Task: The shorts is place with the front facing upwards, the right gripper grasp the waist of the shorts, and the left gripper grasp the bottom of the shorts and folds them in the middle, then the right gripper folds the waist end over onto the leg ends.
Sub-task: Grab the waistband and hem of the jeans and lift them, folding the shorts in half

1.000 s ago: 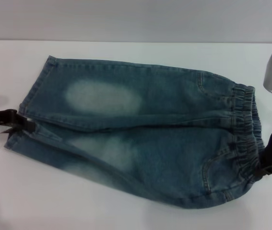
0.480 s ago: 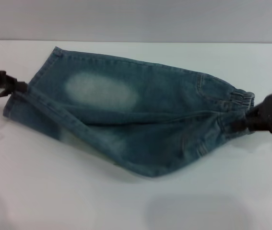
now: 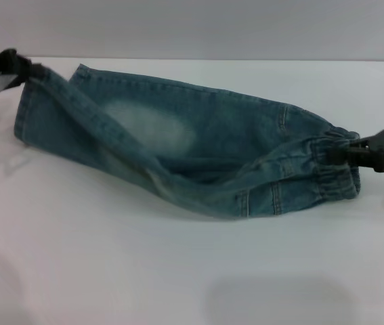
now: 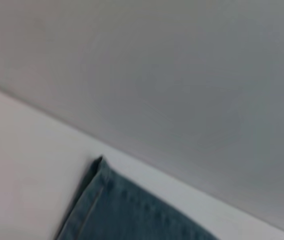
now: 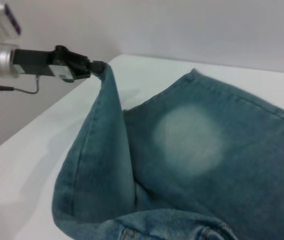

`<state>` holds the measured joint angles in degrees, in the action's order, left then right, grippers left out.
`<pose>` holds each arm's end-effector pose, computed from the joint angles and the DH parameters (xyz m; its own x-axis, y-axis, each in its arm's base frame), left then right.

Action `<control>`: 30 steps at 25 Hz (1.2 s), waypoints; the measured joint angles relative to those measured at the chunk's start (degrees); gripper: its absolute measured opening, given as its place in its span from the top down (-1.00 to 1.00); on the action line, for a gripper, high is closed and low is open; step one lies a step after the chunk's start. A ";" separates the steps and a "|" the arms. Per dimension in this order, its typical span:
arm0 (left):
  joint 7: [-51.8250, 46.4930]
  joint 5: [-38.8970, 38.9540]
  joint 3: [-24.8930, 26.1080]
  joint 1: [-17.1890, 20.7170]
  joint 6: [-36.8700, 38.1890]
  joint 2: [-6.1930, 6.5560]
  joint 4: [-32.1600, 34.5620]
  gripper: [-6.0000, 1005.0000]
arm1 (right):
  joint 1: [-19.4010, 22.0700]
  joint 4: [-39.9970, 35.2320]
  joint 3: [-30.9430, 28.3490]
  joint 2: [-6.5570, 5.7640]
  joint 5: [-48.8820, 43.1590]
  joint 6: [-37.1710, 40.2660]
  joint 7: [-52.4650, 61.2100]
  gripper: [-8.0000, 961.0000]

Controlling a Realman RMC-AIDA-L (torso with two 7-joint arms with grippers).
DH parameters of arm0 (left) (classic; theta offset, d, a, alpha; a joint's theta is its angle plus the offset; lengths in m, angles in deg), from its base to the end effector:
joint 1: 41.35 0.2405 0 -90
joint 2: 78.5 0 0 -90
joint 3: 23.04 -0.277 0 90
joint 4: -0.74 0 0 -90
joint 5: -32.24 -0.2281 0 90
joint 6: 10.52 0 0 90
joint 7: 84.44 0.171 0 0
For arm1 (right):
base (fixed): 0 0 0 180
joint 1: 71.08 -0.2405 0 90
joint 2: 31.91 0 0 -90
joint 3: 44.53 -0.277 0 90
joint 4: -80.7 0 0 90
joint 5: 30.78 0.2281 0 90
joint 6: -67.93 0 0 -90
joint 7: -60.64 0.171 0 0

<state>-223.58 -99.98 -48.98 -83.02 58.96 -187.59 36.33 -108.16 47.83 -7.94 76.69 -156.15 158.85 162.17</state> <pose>-0.3158 0.4708 0.0719 0.1047 0.7566 0.6454 0.9945 -0.0843 -0.0625 0.2985 0.3952 0.0257 0.6831 -0.6385 -0.3546 -0.6982 -0.7134 -0.0605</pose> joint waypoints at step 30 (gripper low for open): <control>0.64 0.03 -5.70 -4.58 -16.10 -4.26 0.73 0.86 | 6.67 6.45 -10.17 4.85 8.13 -13.36 -2.75 0.97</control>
<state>-222.93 -99.95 -54.68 -87.59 42.87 -191.85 37.06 -101.49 54.28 -18.11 81.54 -148.03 145.49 159.43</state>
